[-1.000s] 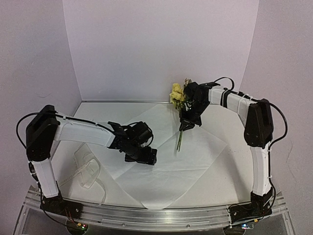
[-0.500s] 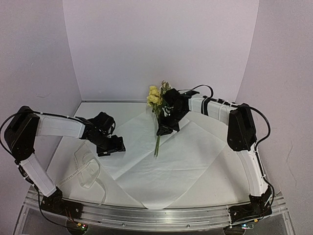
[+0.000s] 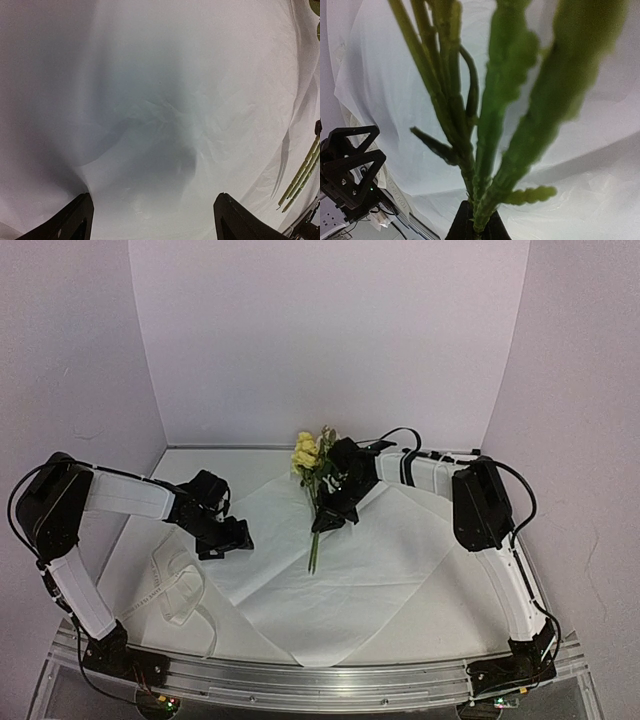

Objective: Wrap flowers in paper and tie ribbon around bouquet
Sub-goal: Place the fake flower on the flattened wrapping paper.

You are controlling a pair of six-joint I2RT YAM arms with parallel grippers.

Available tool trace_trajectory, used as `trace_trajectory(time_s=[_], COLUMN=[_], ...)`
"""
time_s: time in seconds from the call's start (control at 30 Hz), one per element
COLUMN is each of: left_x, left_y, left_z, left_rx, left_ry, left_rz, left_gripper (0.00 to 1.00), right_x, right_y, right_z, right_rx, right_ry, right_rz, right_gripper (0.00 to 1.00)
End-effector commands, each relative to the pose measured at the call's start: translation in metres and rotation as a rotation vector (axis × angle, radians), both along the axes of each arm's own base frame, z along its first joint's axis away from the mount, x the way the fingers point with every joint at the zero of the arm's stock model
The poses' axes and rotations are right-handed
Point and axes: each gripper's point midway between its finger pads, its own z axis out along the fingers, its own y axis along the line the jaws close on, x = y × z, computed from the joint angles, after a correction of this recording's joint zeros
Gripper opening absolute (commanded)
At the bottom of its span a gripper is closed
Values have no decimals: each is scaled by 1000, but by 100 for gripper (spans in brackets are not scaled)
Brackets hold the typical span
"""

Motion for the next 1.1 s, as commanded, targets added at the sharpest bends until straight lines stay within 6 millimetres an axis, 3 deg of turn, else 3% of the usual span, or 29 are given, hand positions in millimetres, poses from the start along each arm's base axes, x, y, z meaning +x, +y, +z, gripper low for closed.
trace_trajectory(time_s=[0.0, 0.07, 0.2, 0.4, 0.6, 0.83, 1.07], left_x=[0, 0, 0, 0, -1, 1, 3], left_y=[1, 2, 5, 8, 9, 9, 7], left_z=[-9, -10, -12, -13, -12, -10, -10], left_rx=[3, 7, 14, 20, 23, 26, 20], left_ry=[13, 15, 18, 20, 17, 9, 5], left_rz=[-22, -22, -22, -21, -25, -31, -36], left_gripper=[86, 86, 86, 86, 86, 86, 86], right_x=[-1, -2, -7, -8, -7, -14, -34], right_y=[3, -1, -13, -23, -35, -47, -58], right_z=[-4, -8, -13, -5, 15, 42, 32], right_rx=[31, 11, -33, -78, -120, -139, -191], right_ry=[-18, -9, -19, -43, -83, -102, -61], right_rz=[50, 45, 52, 57, 42, 32, 47], right_gripper=[0, 0, 9, 38, 52, 61, 54])
